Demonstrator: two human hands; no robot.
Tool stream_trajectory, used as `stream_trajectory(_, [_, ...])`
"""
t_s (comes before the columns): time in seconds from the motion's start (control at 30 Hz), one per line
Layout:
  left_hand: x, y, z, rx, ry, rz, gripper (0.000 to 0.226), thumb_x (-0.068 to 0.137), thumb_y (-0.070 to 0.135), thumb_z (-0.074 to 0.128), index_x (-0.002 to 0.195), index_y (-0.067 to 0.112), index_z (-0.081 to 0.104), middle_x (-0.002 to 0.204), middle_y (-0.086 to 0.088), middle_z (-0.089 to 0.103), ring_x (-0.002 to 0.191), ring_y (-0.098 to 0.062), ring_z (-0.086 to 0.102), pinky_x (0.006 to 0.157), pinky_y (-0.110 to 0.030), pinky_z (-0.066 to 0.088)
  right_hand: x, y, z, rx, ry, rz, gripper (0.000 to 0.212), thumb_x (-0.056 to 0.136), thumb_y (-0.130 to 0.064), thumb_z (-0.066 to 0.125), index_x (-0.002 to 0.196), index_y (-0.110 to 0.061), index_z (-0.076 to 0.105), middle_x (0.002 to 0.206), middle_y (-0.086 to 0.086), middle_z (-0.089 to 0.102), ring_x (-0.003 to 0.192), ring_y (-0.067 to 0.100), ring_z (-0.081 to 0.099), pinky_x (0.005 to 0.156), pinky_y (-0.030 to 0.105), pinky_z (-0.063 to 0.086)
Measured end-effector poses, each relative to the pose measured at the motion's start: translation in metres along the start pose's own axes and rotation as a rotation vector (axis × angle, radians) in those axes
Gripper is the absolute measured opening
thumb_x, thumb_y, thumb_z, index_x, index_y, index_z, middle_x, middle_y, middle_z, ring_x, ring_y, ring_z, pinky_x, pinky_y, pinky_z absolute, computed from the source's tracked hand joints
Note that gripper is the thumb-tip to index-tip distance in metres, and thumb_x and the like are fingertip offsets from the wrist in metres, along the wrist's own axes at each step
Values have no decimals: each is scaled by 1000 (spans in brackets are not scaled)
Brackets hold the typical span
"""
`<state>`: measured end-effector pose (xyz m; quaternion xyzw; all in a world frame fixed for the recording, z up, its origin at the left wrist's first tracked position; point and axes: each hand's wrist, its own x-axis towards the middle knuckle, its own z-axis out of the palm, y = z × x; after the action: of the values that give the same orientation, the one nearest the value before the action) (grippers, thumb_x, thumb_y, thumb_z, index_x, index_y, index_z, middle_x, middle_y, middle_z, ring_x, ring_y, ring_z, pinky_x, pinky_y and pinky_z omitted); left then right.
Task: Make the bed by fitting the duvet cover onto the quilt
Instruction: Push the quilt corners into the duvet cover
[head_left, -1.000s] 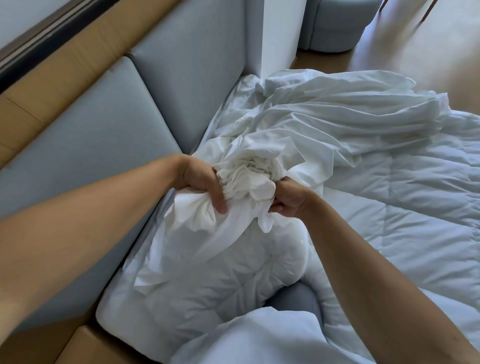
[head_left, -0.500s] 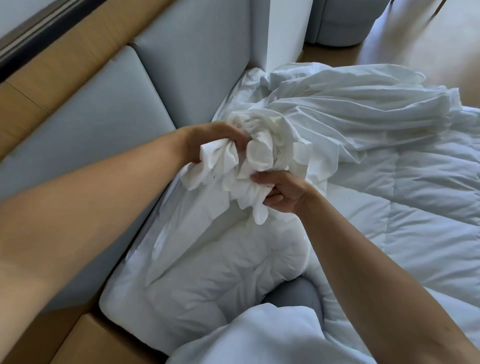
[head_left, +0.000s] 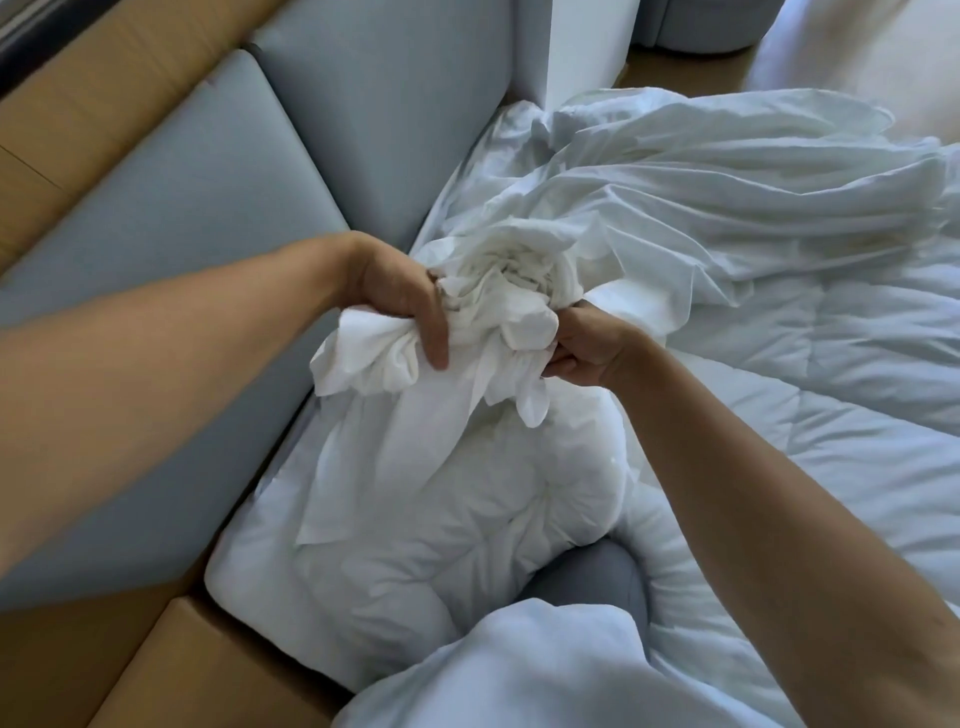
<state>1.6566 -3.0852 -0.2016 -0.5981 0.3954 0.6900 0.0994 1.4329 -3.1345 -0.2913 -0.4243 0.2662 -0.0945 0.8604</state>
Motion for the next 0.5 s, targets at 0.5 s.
stream_trajectory(0.5, [0, 15, 5, -356, 302, 223, 13, 61, 10, 56, 71, 13, 49, 68, -8, 43, 59, -24, 44, 58, -30, 37, -2, 18, 8, 202, -122, 148, 25, 80, -9, 67, 58, -22, 66, 48, -9, 43, 34, -1, 27, 32, 12, 17])
